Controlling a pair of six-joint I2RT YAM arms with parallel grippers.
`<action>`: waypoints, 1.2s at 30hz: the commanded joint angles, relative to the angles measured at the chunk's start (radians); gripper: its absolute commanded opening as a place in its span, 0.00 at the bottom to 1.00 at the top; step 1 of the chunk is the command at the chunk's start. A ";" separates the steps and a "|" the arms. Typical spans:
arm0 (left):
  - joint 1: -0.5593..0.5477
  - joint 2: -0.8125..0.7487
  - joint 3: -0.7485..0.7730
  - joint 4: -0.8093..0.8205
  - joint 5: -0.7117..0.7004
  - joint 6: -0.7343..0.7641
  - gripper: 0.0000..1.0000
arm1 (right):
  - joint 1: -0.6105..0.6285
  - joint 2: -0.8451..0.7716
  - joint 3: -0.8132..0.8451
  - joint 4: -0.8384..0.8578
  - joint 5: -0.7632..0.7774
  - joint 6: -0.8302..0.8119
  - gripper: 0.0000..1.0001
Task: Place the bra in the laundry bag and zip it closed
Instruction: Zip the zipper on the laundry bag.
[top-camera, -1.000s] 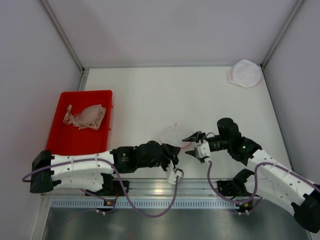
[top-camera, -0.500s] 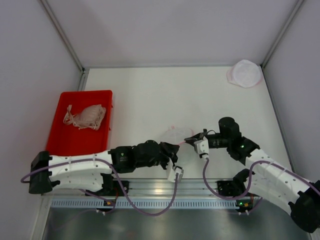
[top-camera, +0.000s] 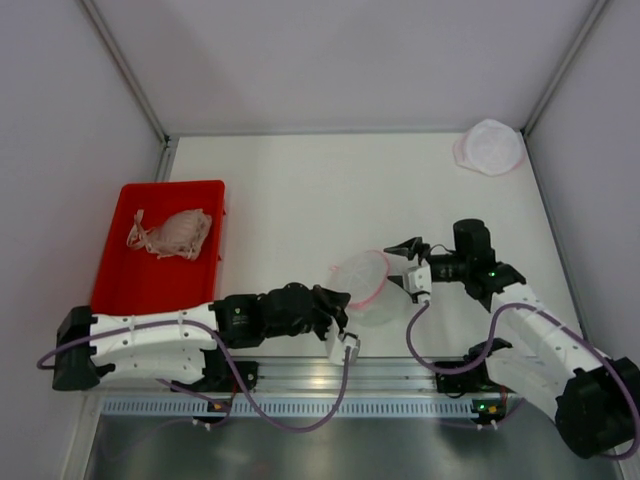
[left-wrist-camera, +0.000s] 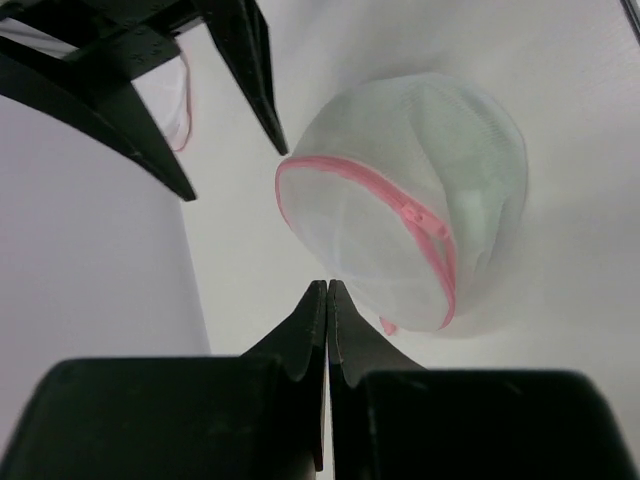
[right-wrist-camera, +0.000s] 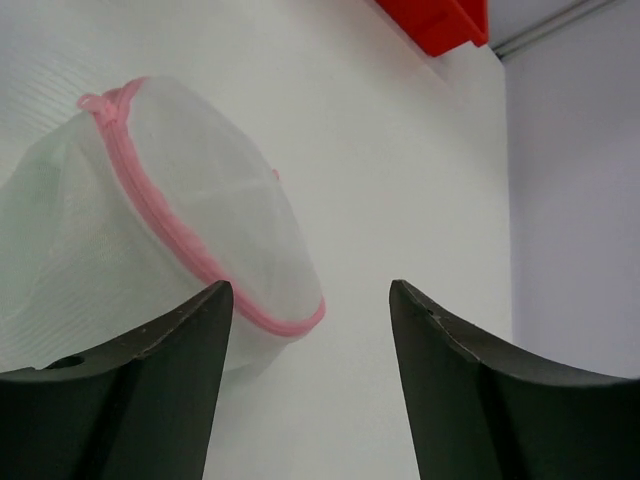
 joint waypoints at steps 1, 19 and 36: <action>-0.002 0.028 0.042 0.041 0.012 -0.007 0.00 | 0.027 -0.091 0.088 -0.080 -0.104 -0.016 0.65; 0.269 0.115 0.220 -0.195 0.259 -0.808 0.38 | 0.200 -0.099 0.056 -0.239 -0.015 -0.046 0.59; 0.556 0.095 0.197 -0.230 0.455 -1.142 0.53 | 0.291 0.181 0.135 -0.097 0.129 -0.092 0.03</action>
